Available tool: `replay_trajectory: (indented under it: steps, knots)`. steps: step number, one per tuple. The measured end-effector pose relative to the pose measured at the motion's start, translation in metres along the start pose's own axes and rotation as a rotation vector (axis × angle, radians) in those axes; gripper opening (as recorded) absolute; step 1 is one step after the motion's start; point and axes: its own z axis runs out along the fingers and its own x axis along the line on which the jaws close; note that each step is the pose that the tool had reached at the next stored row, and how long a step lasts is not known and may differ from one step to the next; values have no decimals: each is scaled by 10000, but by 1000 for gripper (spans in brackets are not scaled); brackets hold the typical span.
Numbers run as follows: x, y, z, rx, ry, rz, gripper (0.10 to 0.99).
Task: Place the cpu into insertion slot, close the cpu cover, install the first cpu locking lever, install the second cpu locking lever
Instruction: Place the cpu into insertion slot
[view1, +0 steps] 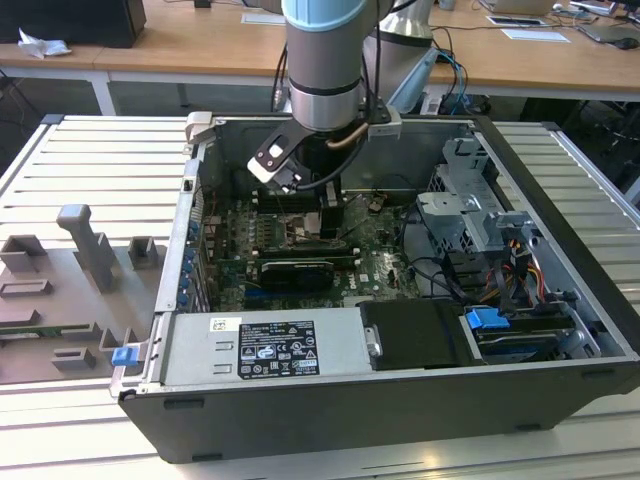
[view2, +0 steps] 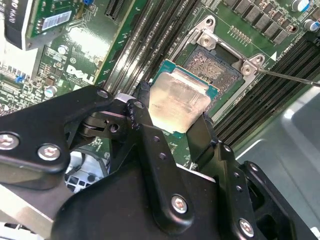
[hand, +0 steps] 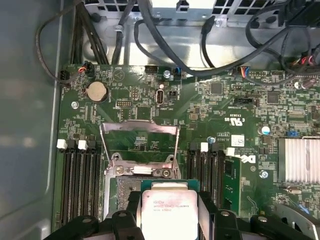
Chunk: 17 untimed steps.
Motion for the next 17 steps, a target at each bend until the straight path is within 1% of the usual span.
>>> replay_trajectory:
  steps: [4, 7, 8, 11, 13, 14, 16, 17]
  knots:
    - [50, -3, 31, -1, 2, 0, 537]
    - [129, -29, 64, 0, -8, -1, 537]
    - [141, -35, 74, 0, -12, -1, 537]
    - [160, -70, 141, -1, -20, -2, 537]
    - [171, -85, 165, 0, -25, -3, 537]
    - [192, -97, 186, 0, -25, -3, 537]
    - [234, -117, 298, 7, -35, 115, 537]
    - [237, -119, 314, 10, -47, 135, 537]
